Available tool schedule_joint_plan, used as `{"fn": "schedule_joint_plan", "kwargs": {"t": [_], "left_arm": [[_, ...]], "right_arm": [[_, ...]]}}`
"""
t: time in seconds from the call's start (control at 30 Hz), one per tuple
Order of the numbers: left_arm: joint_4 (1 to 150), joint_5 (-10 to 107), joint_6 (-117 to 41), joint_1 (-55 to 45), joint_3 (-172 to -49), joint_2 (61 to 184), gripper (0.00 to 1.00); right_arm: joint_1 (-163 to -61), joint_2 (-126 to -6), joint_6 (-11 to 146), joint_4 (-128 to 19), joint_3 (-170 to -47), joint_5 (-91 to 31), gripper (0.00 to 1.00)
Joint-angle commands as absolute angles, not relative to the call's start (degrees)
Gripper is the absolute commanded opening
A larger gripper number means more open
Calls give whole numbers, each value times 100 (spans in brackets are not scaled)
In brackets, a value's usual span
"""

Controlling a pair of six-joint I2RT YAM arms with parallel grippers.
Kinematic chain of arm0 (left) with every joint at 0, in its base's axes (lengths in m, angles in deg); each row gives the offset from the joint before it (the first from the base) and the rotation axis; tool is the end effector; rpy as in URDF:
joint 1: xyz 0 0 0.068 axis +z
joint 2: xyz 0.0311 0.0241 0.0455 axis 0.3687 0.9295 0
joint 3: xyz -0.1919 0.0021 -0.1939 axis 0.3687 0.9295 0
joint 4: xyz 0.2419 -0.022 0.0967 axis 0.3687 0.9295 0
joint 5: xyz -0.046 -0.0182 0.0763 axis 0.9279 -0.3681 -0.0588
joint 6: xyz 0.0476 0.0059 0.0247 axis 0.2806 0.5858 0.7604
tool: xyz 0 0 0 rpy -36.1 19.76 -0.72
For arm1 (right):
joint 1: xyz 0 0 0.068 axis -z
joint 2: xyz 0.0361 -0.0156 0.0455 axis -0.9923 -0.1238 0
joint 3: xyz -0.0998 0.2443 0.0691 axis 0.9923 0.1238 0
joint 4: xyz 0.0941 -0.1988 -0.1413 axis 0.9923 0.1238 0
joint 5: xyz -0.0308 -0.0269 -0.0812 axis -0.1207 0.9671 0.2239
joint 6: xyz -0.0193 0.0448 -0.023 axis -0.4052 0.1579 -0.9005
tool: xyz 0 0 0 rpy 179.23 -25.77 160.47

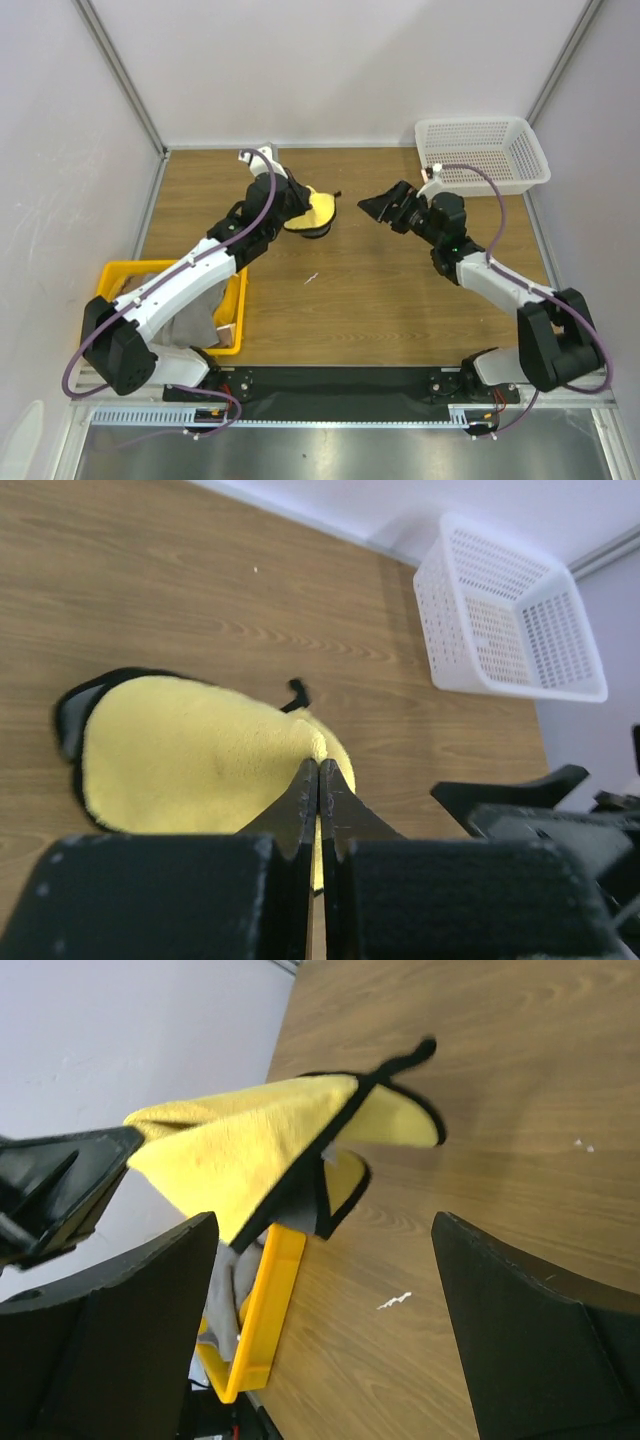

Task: Fold and stack the towels
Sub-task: Move the towel to the center of the board

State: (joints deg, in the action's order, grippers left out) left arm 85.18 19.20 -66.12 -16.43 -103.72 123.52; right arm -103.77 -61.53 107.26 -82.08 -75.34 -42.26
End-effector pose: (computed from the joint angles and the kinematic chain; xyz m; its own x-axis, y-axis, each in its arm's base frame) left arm 0.2527 -0.1817 0.3482 -0.3857 -0.4583 -0.8007 0.0746 0.8496 -0.5222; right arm 0.2784 0.1191 0.2698 -0.5508 0.5224 -0.6509 -0.3621 0.5531 0.7503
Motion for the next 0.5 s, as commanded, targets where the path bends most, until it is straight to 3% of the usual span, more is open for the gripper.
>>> {"fn": "schedule_joint_plan", "kwargs": {"t": [0.0, 0.47], "left_arm": [[8074, 2000, -6924, -1747, -10334, 12442, 0], [8101, 1885, -6906, -1765, -9991, 12407, 0]], "right_arm": [[-10416, -6522, 11359, -9079, -7536, -4217, 91], [-10925, -7781, 12493, -9791, -7800, -4359, 81]]}}
